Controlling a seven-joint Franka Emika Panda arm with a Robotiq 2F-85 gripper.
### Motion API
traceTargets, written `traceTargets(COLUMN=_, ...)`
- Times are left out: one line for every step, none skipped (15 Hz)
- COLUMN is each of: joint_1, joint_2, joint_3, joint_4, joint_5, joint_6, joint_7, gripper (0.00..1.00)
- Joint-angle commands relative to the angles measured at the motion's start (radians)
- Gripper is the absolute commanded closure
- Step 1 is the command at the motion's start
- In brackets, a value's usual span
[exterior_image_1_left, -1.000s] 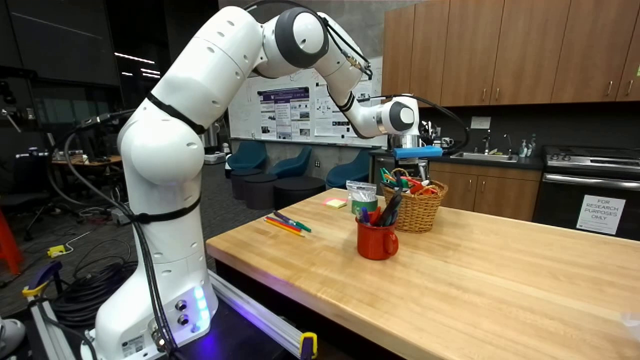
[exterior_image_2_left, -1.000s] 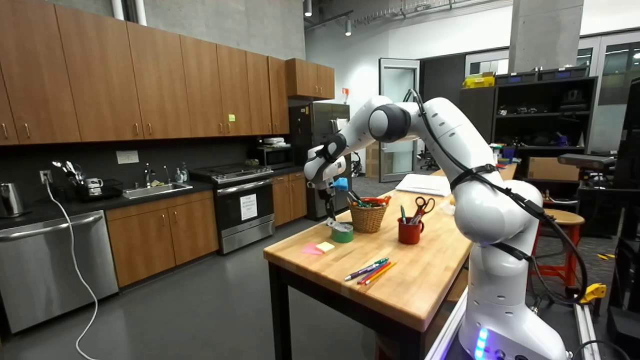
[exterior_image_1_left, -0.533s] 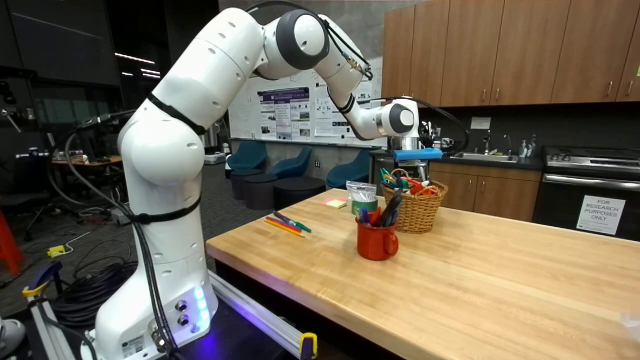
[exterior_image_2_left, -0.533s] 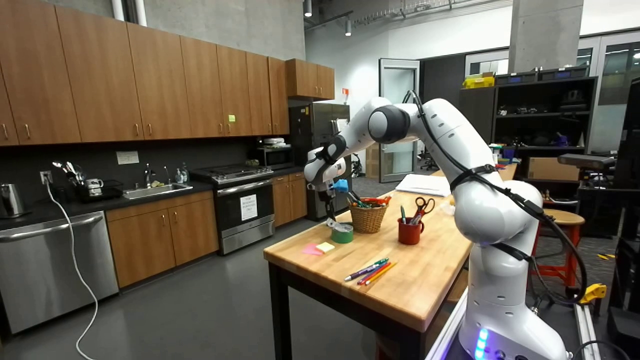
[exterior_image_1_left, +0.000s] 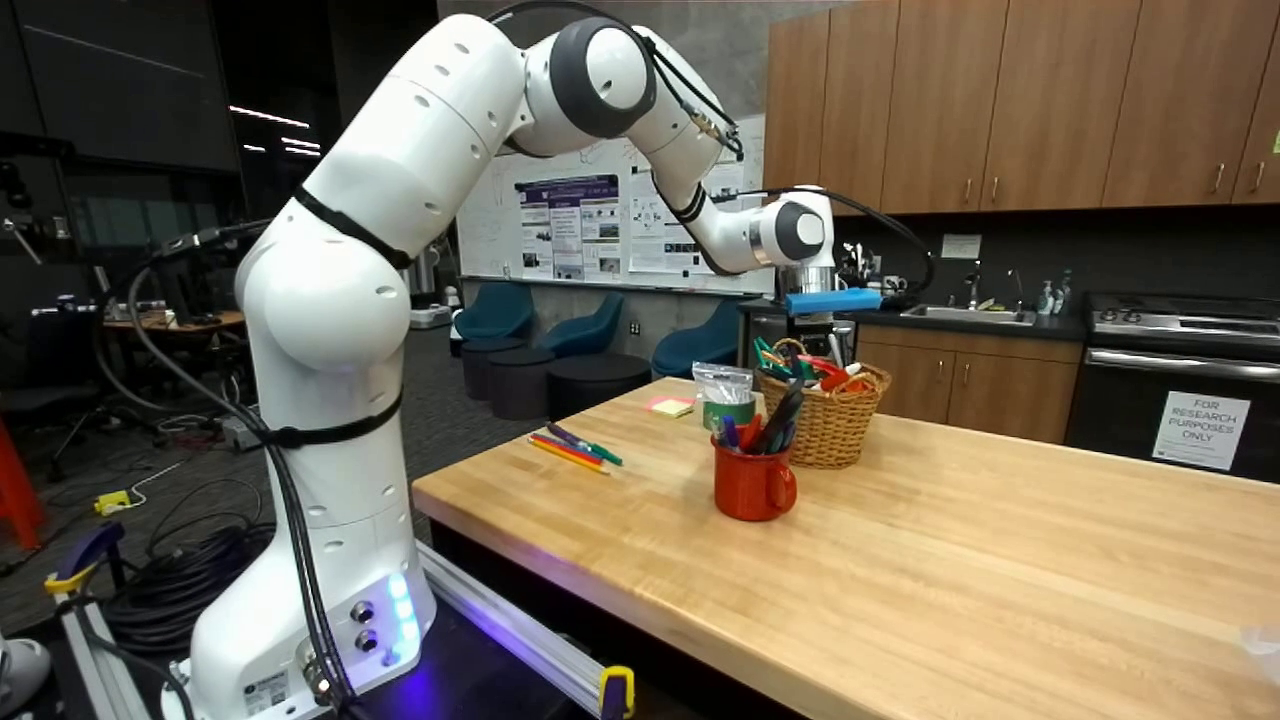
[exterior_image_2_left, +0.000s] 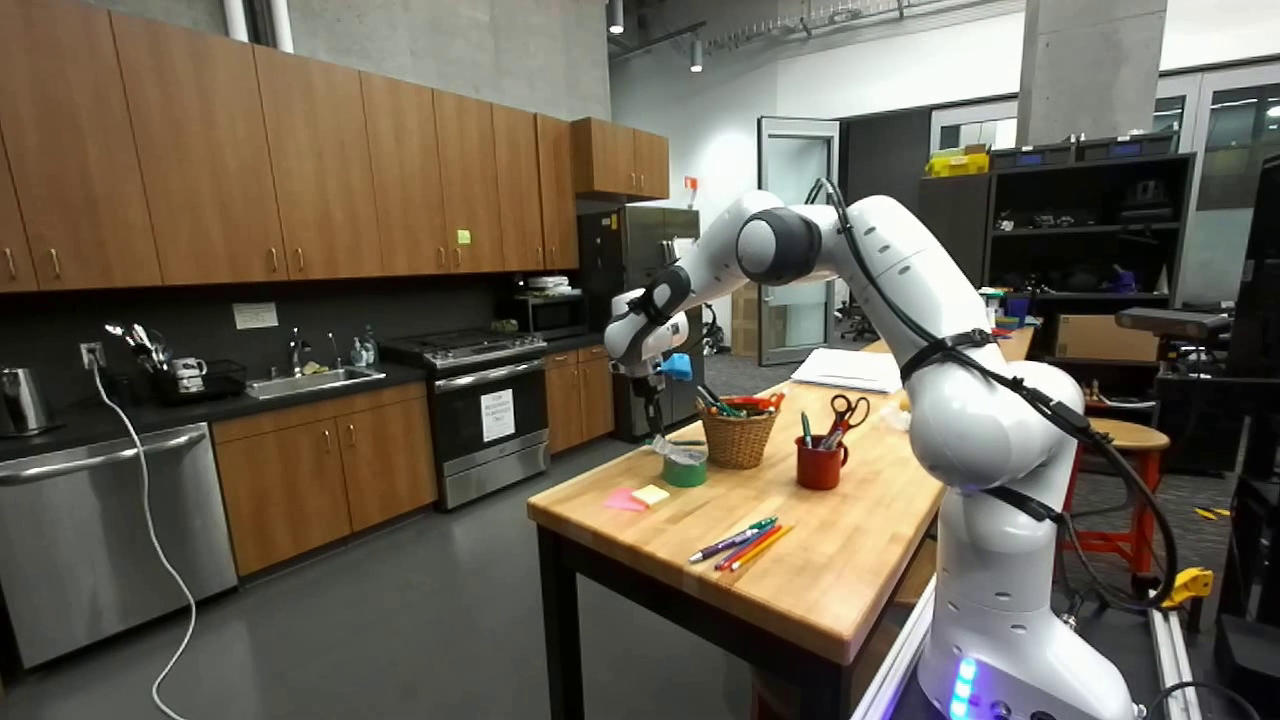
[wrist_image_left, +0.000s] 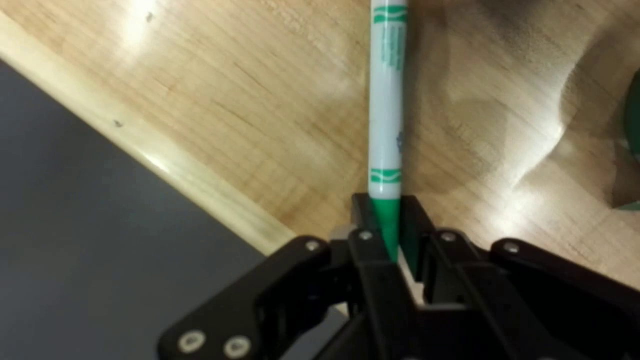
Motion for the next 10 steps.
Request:
traceTargets(joint_1=0.013, joint_2=-0.065, joint_3=0.007, joint_4=-0.036, joint_5=-0.005, joint_6=0.044, joint_7=0.024, gripper=0.96)
traceTargets(joint_1=0.015, joint_2=-0.079, joint_3=0.010, joint_4=-0.043, joint_5=-0.001, joint_6=0.061, joint_7=0.028, gripper=0.96)
traceTargets(joint_1=0.016, joint_2=-0.094, joint_3=0.013, joint_4=-0.051, joint_5=0.004, joint_6=0.078, joint_7=0.032, gripper=0.96)
traceTargets(joint_1=0.017, joint_2=-0.111, joint_3=0.018, joint_4=-0.064, joint_5=0.011, joint_6=0.100, joint_7=0.037, gripper=0.96)
traceTargets(joint_1=0.018, joint_2=-0.126, joint_3=0.022, joint_4=-0.074, joint_5=0.016, joint_6=0.118, joint_7=0.043, gripper=0.96)
traceTargets(joint_1=0.016, joint_2=-0.146, joint_3=0.028, joint_4=-0.091, joint_5=0.028, joint_6=0.142, joint_7=0.047, gripper=0.96)
traceTargets(joint_1=0.017, joint_2=-0.165, joint_3=0.031, joint_4=-0.110, joint_5=0.037, joint_6=0.168, joint_7=0.056, gripper=0.96)
traceTargets(joint_1=0.016, joint_2=-0.182, joint_3=0.036, joint_4=-0.128, joint_5=0.048, joint_6=0.195, joint_7=0.064, gripper=0.96)
traceTargets(joint_1=0.014, joint_2=-0.207, joint_3=0.043, joint_4=-0.157, joint_5=0.062, joint_6=0.228, joint_7=0.070, gripper=0.96)
traceTargets(joint_1=0.012, joint_2=-0.231, joint_3=0.048, joint_4=-0.186, joint_5=0.078, joint_6=0.262, joint_7=0.075, gripper=0.96)
